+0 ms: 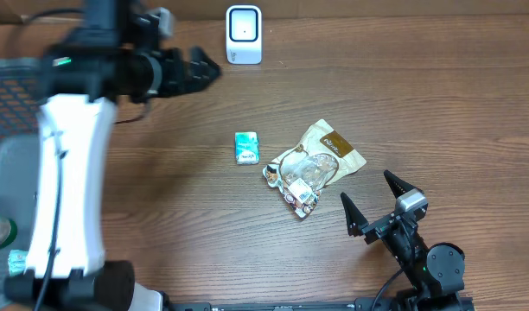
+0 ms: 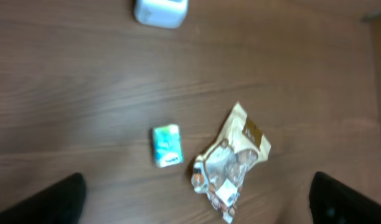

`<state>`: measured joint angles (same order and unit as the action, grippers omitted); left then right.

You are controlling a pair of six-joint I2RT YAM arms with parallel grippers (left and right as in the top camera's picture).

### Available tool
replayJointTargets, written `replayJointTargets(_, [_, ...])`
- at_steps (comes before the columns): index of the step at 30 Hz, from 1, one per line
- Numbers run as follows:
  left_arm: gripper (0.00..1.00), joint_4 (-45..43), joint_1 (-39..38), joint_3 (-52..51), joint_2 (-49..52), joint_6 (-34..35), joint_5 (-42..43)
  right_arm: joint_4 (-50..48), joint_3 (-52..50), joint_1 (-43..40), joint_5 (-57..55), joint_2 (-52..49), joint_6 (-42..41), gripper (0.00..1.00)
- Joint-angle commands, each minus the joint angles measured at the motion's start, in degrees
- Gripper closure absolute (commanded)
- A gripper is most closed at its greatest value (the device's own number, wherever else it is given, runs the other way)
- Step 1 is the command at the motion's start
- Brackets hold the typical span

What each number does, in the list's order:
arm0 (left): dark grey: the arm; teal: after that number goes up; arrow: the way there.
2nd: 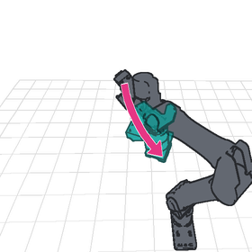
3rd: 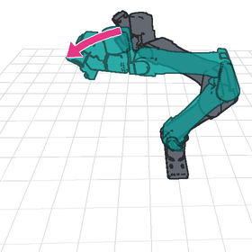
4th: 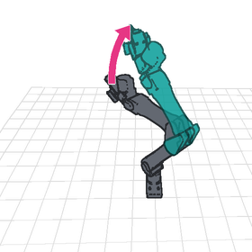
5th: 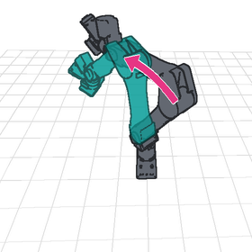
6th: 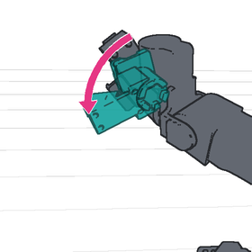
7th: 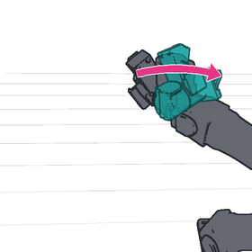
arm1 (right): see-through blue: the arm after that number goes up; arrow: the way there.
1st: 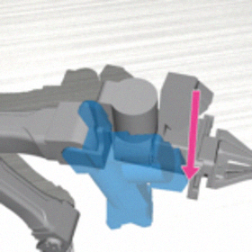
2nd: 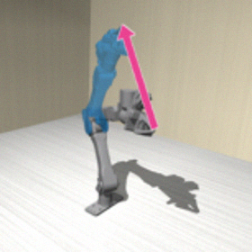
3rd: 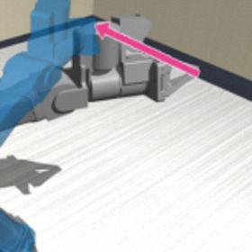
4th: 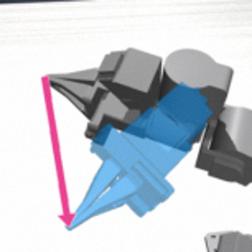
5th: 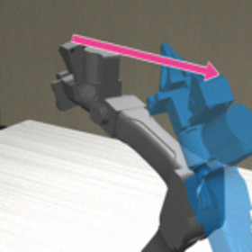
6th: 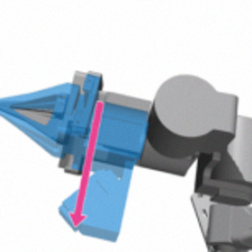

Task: Scan the item barcode
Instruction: 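Carry the green box out with the left gripper and release it on the table, then reach the left gripper into the basket and grasp the orange packet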

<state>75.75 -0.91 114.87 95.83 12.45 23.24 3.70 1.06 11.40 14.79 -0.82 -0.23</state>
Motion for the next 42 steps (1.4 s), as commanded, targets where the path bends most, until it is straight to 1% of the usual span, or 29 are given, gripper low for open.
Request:
replayJointTargets(1, [0.14,5.75,7.76,6.19,-3.06,-4.24,0.07,-0.33,-0.61,0.22,-0.11,0.66,-0.22,0.00])
replayJointTargets(4, [0.16,10.80,18.25,8.94,-5.68,-0.17,-4.00,-0.33,-0.61,0.22,-0.11,0.66,-0.22,0.00])
replayJointTargets(8, [0.14,14.86,32.02,8.98,-8.13,1.70,-5.86,-0.33,-0.61,0.22,-0.11,0.66,-0.22,0.00])
replayJointTargets(9, [0.14,16.50,37.68,8.98,-8.24,1.70,-5.88,-0.33,-0.61,0.22,-0.11,0.66,-0.22,0.00])
replayJointTargets(10, [0.14,17.27,41.09,8.87,-8.17,1.66,-5.90,-0.33,-0.61,0.22,-0.11,0.66,-0.22,0.00])
replayJointTargets(13, [0.14,17.44,48.68,6.82,-8.11,1.29,-5.81,-0.33,-0.61,0.22,-0.11,0.66,-0.20,0.00])
replayJointTargets(15, [0.14,17.11,51.74,4.61,-8.11,1.29,-5.84,-0.33,-0.61,0.22,-0.11,0.66,-0.22,0.00])
replayJointTargets(18, [0.14,16.22,54.10,-0.59,-8.11,1.27,-6.36,-0.33,-0.61,0.22,-0.11,0.66,-0.22,0.00])
replayJointTargets(21, [0.14,13.75,54.29,-7.21,-8.11,1.33,-9.70,-0.33,-0.61,0.22,-0.11,0.66,-0.22,0.00])
replayJointTargets(23, [0.14,11.65,54.12,-11.45,-8.11,1.60,-10.43,-0.33,-0.61,0.22,-0.11,0.66,-0.22,0.00])
replayJointTargets(28, [0.15,3.37,54.38,-24.11,-8.11,2.60,-13.09,-0.33,-0.61,0.22,-0.11,0.66,-0.22,0.00])
replayJointTargets(33, [0.16,-4.83,54.40,-34.64,-8.09,1.57,-14.78,-0.33,-0.61,0.22,-0.11,0.66,-0.22,0.00])
replayJointTargets(38, [0.21,-11.76,53.68,-43.47,-8.09,-1.77,-14.88,-0.33,-0.61,0.22,-0.11,0.66,-0.22,0.00])
replayJointTargets(42, [0.25,-16.04,53.64,-50.34,-8.09,-2.16,-17.31,-0.33,-0.61,0.22,-0.11,0.66,-0.22,0.00])
